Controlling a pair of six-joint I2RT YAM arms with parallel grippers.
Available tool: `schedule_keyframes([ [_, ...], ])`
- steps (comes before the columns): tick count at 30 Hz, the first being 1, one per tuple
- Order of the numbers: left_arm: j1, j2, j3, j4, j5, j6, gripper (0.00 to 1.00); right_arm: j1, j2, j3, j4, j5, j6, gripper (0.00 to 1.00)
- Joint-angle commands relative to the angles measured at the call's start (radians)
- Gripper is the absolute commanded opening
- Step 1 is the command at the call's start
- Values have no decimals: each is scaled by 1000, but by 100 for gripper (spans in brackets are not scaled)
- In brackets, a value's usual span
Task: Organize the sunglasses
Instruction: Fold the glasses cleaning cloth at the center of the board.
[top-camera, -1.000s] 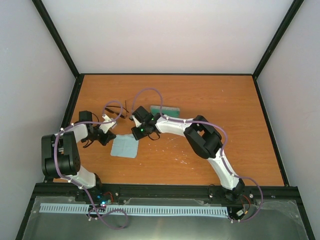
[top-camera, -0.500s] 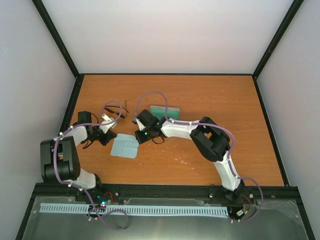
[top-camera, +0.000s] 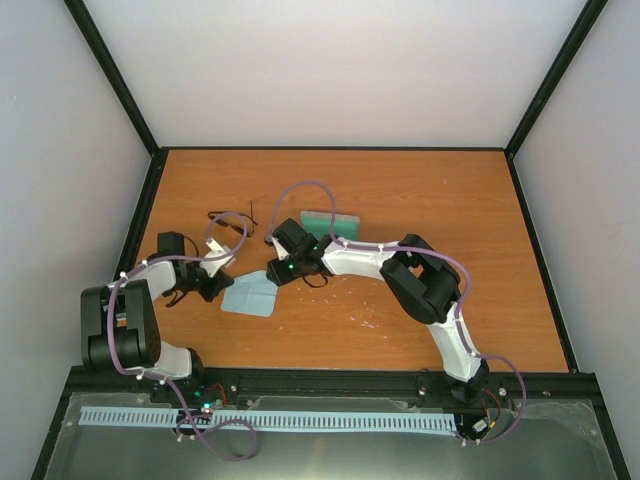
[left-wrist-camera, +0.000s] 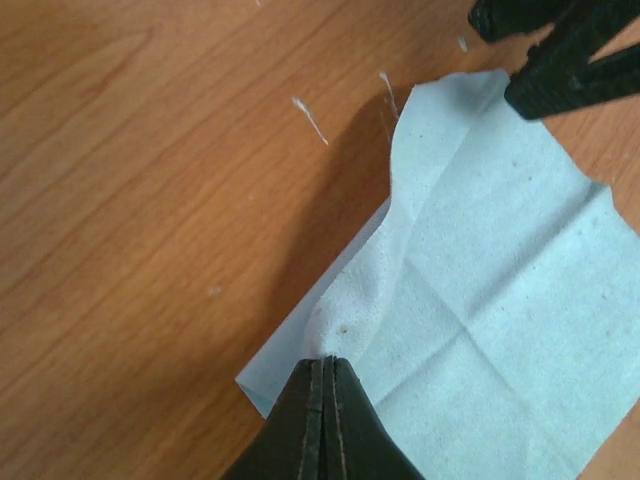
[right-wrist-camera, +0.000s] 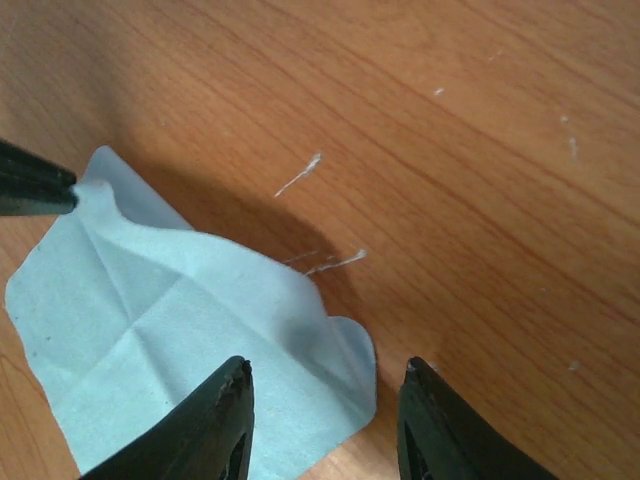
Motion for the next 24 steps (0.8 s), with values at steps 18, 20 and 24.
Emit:
schedule_keyframes([
  [18, -4, -3, -15, 24, -21, 38, 1, -19, 70, 104, -60, -101, -48, 44],
  [20, -4, 2, -11, 24, -18, 36, 1, -18, 87, 122, -82, -88, -55, 44],
  [24, -5, 7, -7, 26, -15, 33, 0, -16, 123, 163, -120, -83, -61, 40],
])
